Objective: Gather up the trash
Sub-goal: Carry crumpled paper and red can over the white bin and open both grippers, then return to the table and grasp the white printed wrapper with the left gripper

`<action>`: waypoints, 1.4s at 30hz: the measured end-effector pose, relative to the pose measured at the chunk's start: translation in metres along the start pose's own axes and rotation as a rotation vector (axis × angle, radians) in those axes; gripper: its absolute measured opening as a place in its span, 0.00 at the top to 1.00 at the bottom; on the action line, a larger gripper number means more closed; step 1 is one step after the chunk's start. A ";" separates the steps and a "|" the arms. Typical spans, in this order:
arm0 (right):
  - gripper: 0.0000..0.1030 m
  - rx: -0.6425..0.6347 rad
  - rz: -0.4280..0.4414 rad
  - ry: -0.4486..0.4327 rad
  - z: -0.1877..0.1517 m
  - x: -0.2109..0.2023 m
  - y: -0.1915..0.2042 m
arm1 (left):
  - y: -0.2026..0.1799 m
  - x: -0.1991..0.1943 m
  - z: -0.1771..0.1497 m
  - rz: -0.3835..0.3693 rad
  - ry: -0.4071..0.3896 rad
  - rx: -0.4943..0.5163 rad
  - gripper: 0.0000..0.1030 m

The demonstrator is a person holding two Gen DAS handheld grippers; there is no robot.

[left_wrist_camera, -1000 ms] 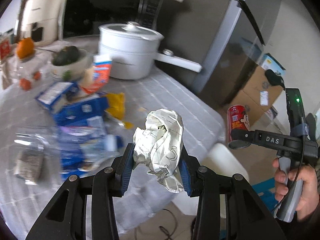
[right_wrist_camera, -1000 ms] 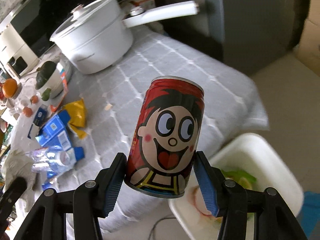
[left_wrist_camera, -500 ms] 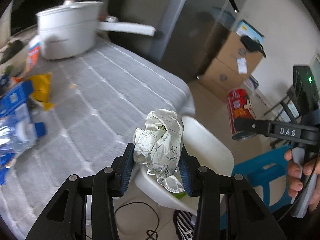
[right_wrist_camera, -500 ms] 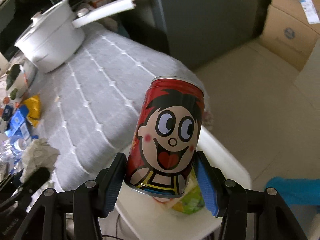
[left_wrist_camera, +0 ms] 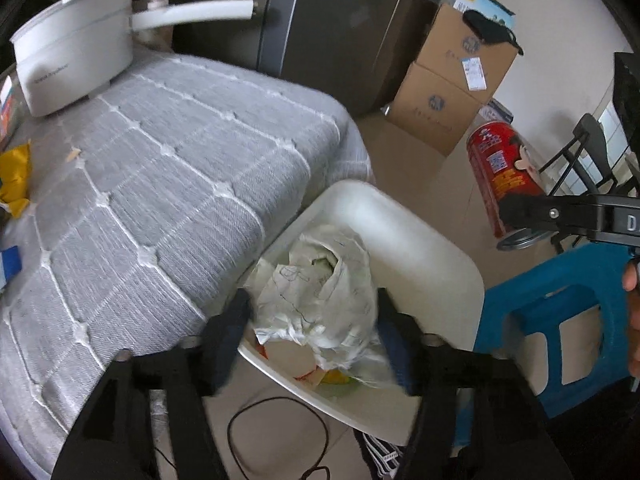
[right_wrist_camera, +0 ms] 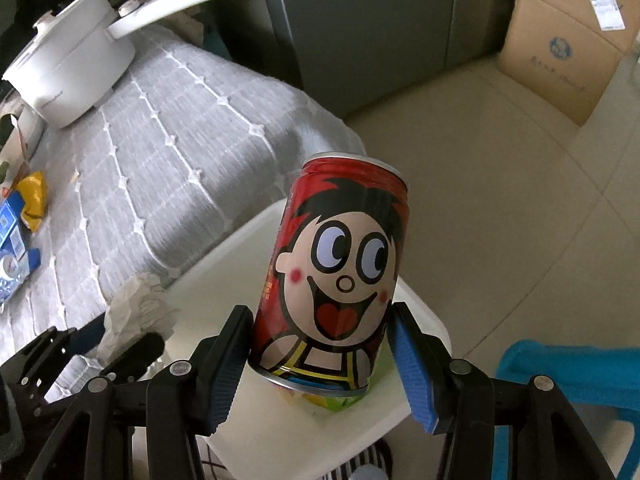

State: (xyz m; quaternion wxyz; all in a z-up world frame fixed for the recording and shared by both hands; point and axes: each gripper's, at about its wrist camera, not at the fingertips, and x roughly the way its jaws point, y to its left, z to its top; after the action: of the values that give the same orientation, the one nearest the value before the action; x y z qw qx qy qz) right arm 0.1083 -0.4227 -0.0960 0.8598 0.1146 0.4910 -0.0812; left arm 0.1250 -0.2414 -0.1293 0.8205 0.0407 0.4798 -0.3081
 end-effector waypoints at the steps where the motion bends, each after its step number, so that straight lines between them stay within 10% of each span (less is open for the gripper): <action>1: 0.42 0.000 0.000 0.003 0.000 0.000 -0.001 | 0.000 0.000 0.000 0.001 0.002 0.000 0.26; 13: 0.42 -0.028 0.016 0.092 -0.008 0.023 0.007 | 0.029 -0.047 -0.005 0.050 0.004 -0.054 0.01; 27: 0.49 -0.010 0.003 0.162 -0.007 0.052 0.016 | 0.080 -0.115 -0.024 0.104 -0.080 -0.121 0.00; 42: 0.29 -0.056 0.077 0.100 0.005 0.034 0.064 | 0.155 -0.173 -0.052 0.211 -0.138 -0.264 0.00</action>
State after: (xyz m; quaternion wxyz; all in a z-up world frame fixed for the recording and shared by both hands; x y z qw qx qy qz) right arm 0.1457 -0.3631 -0.1152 0.8397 0.1131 0.5305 -0.0286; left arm 0.1092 -0.0167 -0.0526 0.8773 -0.0383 0.4519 -0.1570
